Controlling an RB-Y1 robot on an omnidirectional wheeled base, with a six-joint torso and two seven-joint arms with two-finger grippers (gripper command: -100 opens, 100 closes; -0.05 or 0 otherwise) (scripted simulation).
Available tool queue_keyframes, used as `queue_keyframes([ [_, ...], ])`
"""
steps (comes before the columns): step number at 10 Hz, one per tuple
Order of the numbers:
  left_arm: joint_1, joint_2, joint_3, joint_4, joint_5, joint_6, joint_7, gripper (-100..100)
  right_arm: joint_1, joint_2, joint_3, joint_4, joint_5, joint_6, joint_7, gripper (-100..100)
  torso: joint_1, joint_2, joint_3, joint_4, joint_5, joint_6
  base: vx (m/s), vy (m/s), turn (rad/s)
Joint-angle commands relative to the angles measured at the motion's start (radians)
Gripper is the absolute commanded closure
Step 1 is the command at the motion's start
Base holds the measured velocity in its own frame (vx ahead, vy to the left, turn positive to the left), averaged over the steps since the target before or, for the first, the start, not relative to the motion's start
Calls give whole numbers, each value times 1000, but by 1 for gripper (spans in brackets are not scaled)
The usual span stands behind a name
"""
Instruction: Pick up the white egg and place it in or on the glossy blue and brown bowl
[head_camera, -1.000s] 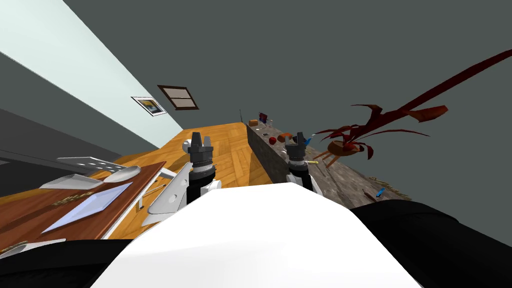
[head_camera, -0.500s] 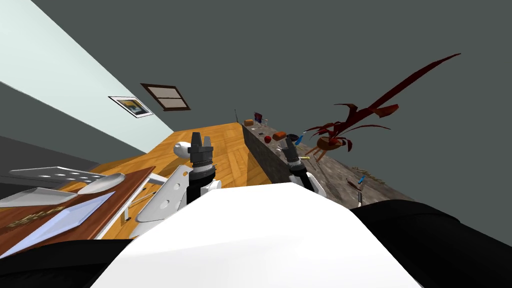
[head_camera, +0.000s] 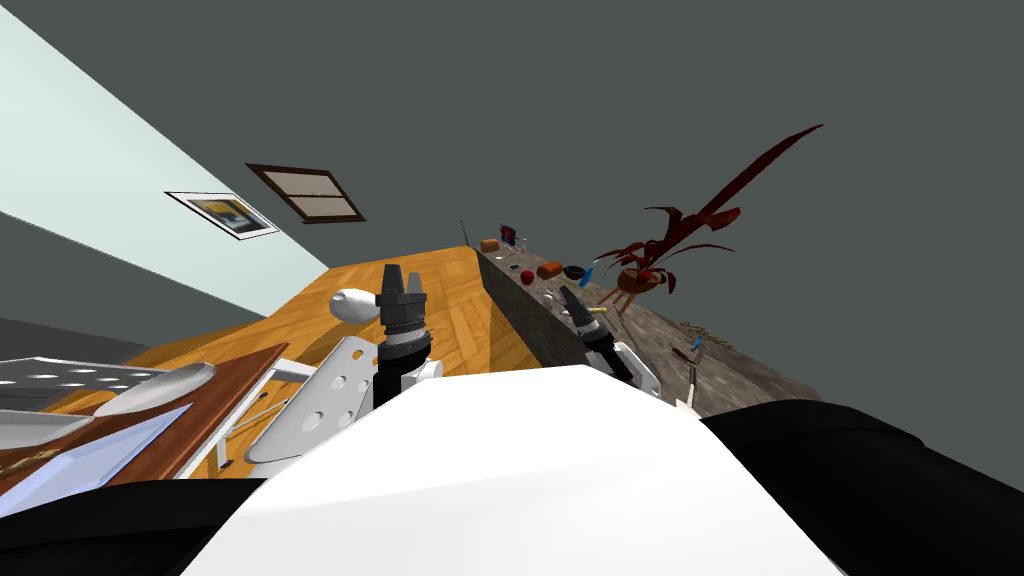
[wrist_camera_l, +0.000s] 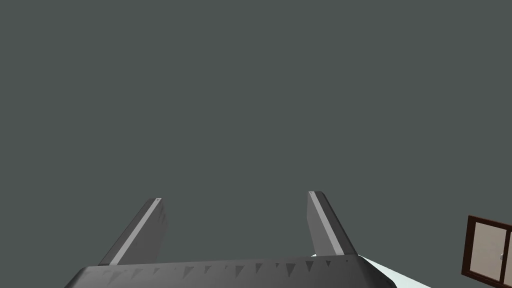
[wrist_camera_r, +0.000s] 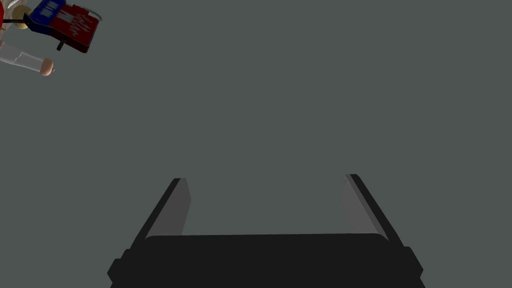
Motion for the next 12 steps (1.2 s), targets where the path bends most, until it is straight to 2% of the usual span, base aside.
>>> queue_keyframes([
  [1,0,0,0,0,0,0,0,0,1,-50,-4,35,41,15,6,-100,0,0,0,0,0,0,-28,-43,-129],
  [2,0,0,0,0,0,0,0,0,1,-64,-4,35,41,15,6,-100,0,0,0,0,0,0,-20,-30,-43],
  [4,0,0,0,0,0,0,0,0,-2,-138,-9,94,92,27,16,-100,1,0,0,0,0,0,-16,-33,-80],
  [5,0,0,0,0,0,0,0,0,-2,-145,-9,94,92,27,16,-100,0,0,0,0,0,0,-17,-24,-38],
  [7,0,0,0,0,0,0,0,0,1,-210,-10,155,140,40,31,-100,1,0,0,0,0,0,-13,-23,-35],
  [8,0,0,0,0,0,0,0,0,1,-227,-10,155,140,40,31,-100,1,0,0,0,0,0,-10,-19,-10],
  [10,0,0,0,0,0,0,0,0,9,-295,-7,216,182,54,50,-100,2,-1,0,0,0,0,-5,-14,24],
  [11,0,0,0,0,0,0,0,0,9,-308,-7,216,182,54,50,-100,2,-1,-1,0,0,0,-5,-10,14],
  [12,0,0,0,0,0,0,0,0,14,-348,-5,246,200,61,62,-100,2,-1,-1,0,0,0,-5,-5,58],
])
